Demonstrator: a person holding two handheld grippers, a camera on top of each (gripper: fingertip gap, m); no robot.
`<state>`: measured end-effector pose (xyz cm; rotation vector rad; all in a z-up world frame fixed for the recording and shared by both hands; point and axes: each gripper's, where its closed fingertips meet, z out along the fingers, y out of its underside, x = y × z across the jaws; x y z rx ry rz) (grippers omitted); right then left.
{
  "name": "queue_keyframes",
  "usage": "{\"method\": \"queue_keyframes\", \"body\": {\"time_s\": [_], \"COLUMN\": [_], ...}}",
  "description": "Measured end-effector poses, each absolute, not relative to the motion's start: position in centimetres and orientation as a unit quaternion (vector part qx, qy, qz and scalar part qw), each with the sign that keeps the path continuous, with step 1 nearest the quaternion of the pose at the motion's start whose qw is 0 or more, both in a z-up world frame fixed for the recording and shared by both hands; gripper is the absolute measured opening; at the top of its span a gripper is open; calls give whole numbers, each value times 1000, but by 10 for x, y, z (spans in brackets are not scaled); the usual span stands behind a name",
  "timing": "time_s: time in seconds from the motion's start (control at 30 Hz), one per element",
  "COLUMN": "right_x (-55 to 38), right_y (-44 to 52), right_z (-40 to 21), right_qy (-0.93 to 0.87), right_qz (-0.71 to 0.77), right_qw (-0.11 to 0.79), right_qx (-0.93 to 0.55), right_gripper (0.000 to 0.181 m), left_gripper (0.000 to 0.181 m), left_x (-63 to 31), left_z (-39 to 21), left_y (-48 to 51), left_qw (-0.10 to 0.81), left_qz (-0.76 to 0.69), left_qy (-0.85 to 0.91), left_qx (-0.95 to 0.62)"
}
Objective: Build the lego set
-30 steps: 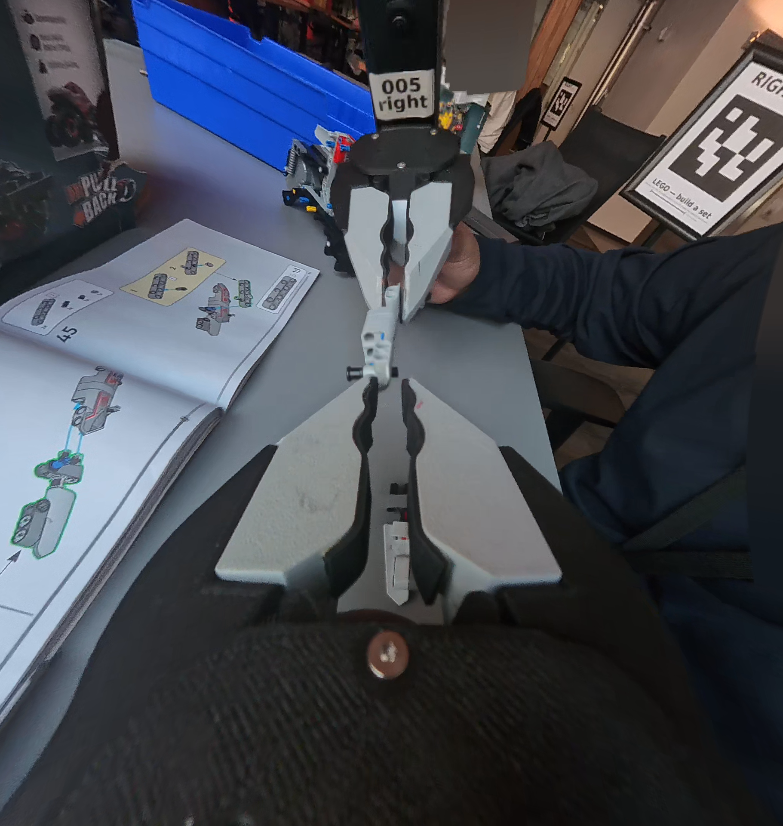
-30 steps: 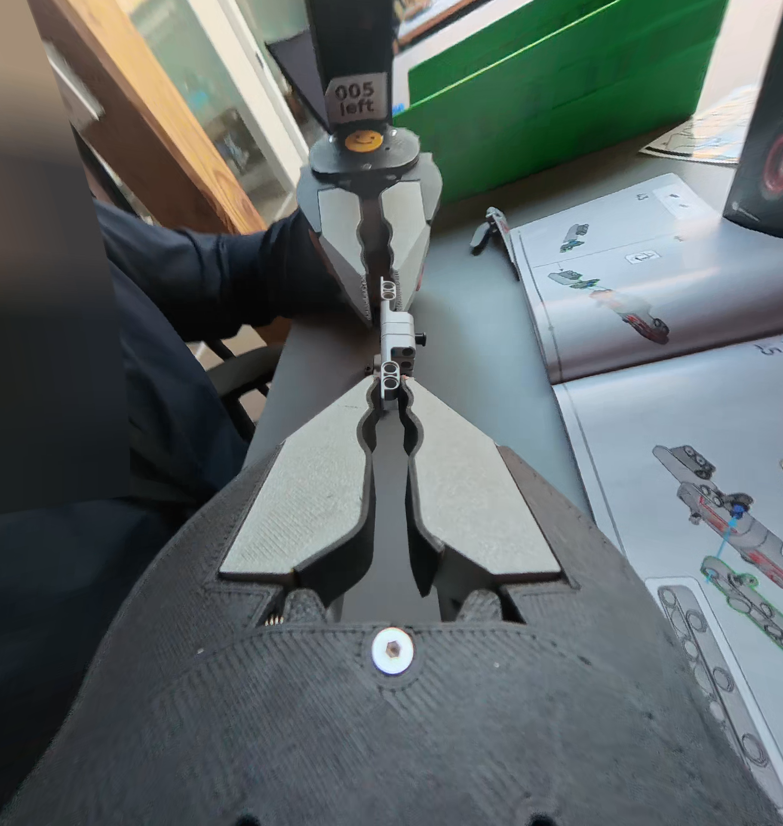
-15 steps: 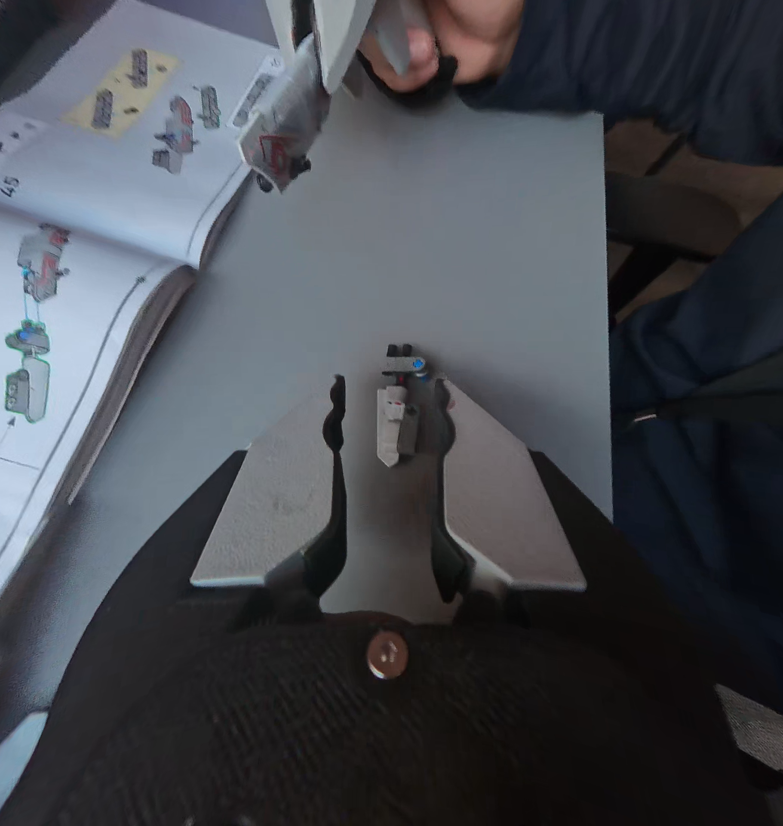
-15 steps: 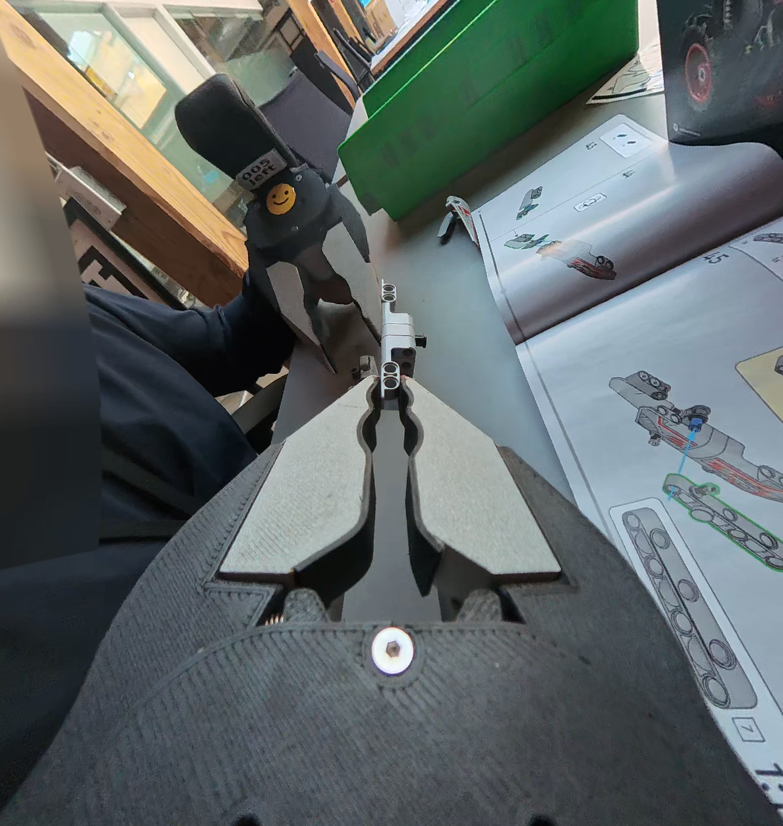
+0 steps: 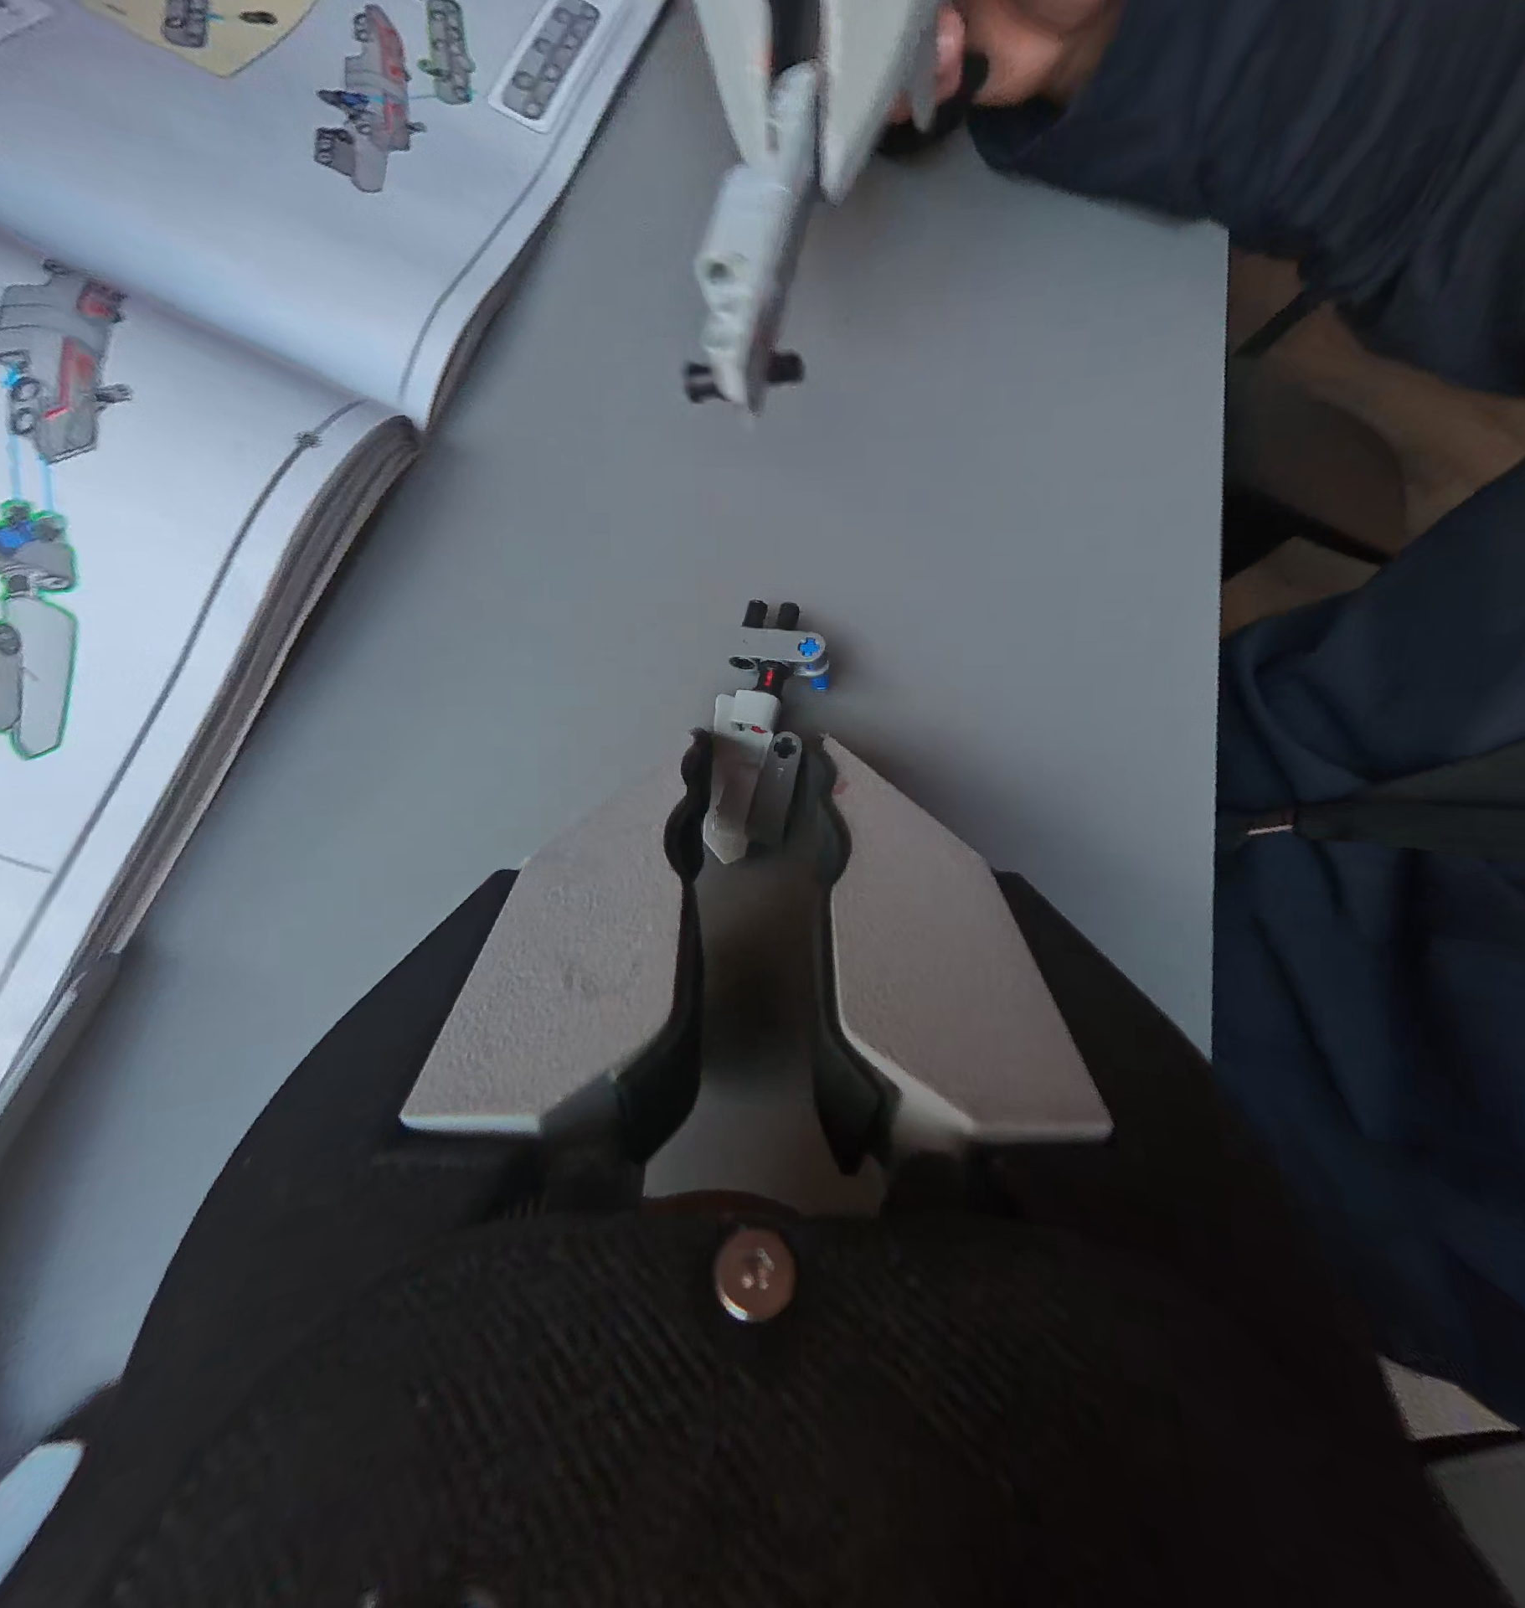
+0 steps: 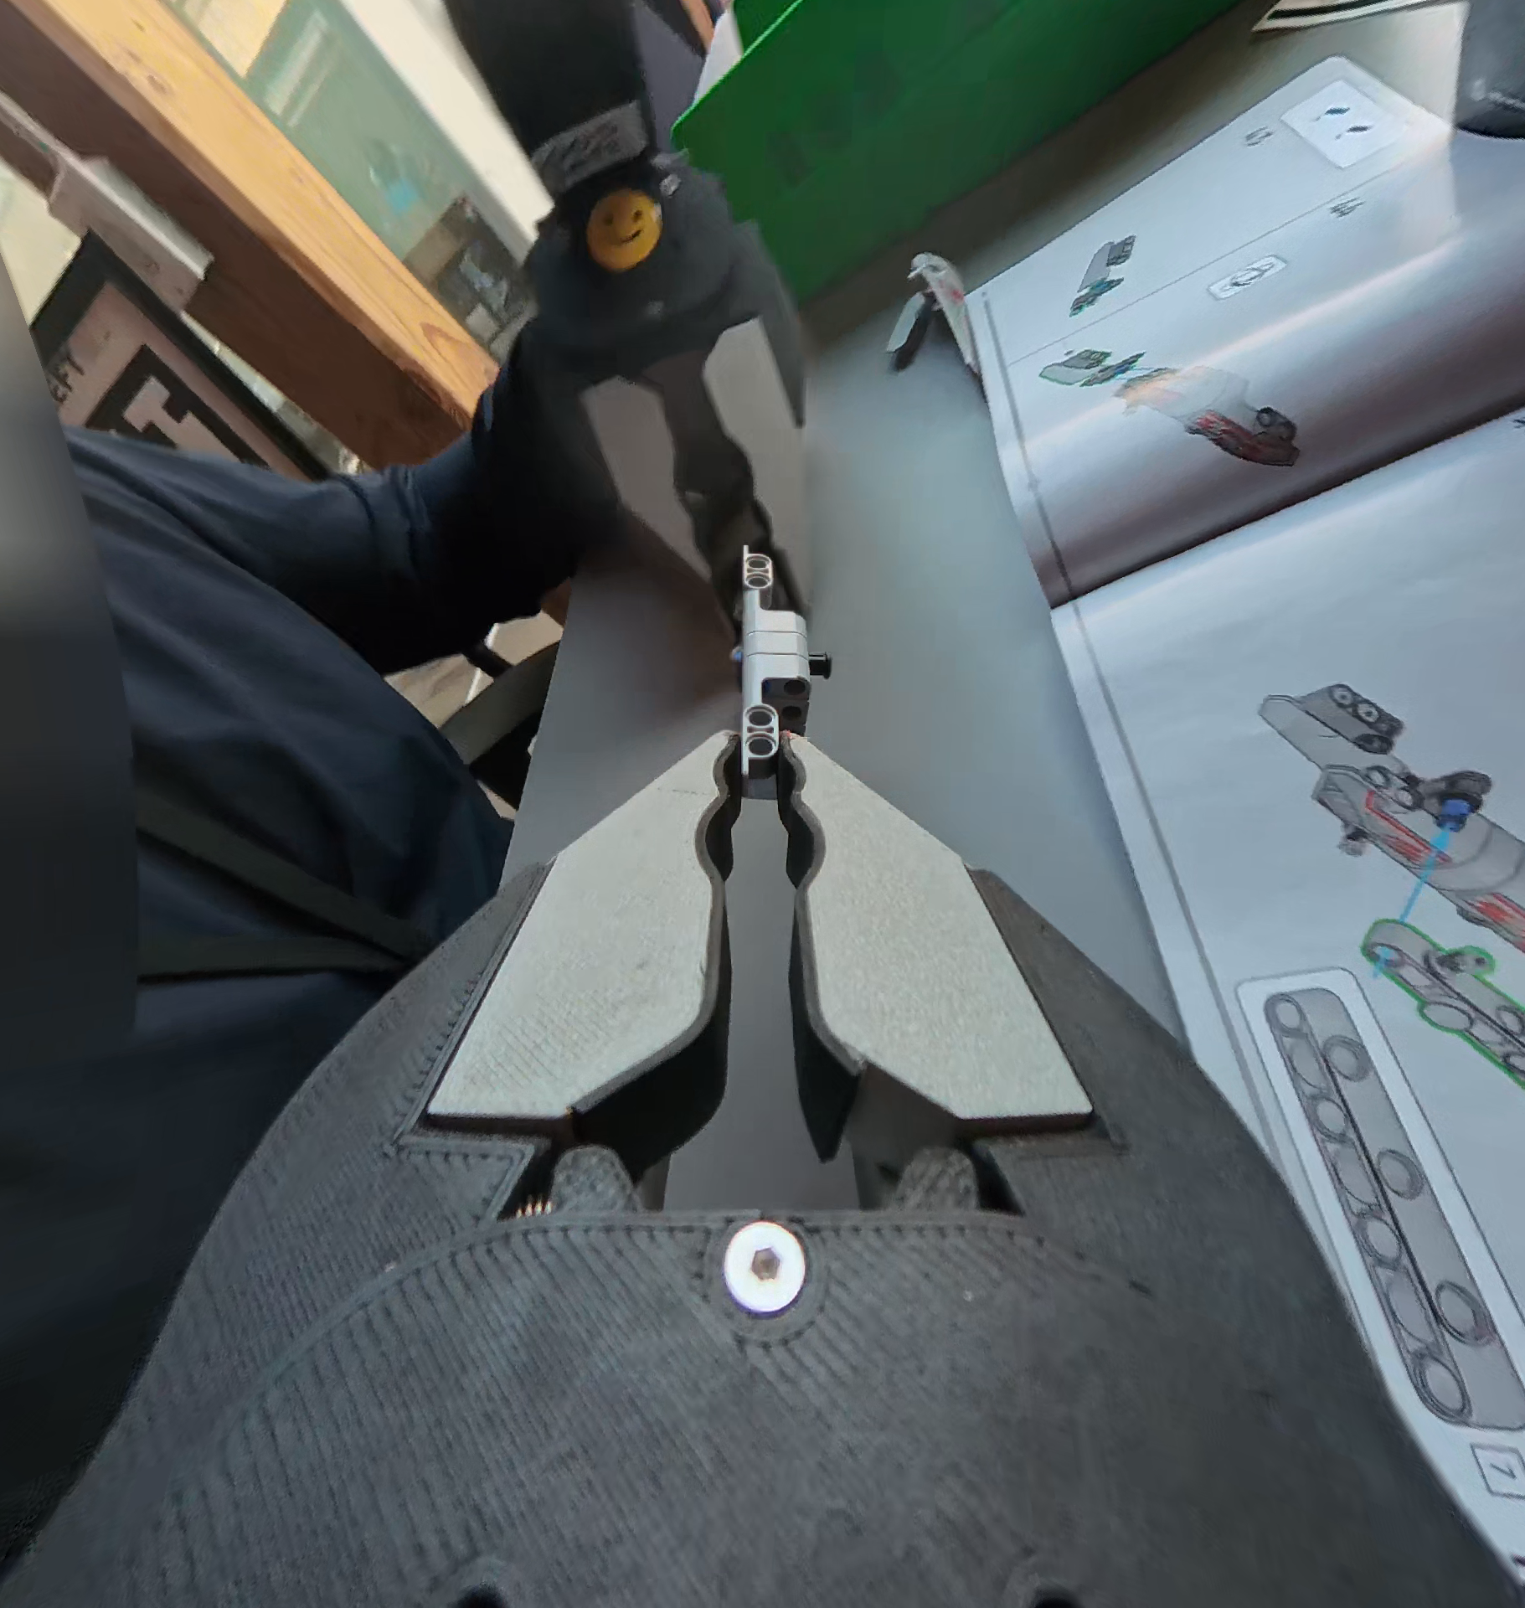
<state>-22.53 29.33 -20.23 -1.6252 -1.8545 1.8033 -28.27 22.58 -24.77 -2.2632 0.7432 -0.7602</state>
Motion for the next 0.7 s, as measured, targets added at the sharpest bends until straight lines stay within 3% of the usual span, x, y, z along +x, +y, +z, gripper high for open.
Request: {"method": "queue_keyframes", "body": {"time_s": [0.13, 0.43, 0.7], "right_x": [-215, -208, -203], "right_y": [282, 262, 266], "right_z": [-210, -234, -249], "right_qy": [-691, -851, -875], "right_qz": [537, 293, 219], "right_qw": [88, 341, 354], "right_qx": [-476, -272, -248], "right_gripper": [4, 4, 15], "left_gripper": [18, 17, 17], "left_x": [-289, -280, -276], "left_z": [-245, -243, -245], "left_y": [232, 224, 222], "left_qw": [330, 345, 340], "left_qz": [-279, -255, -256], "left_qy": [278, 337, 339], "left_qx": [-858, -838, -839]}}
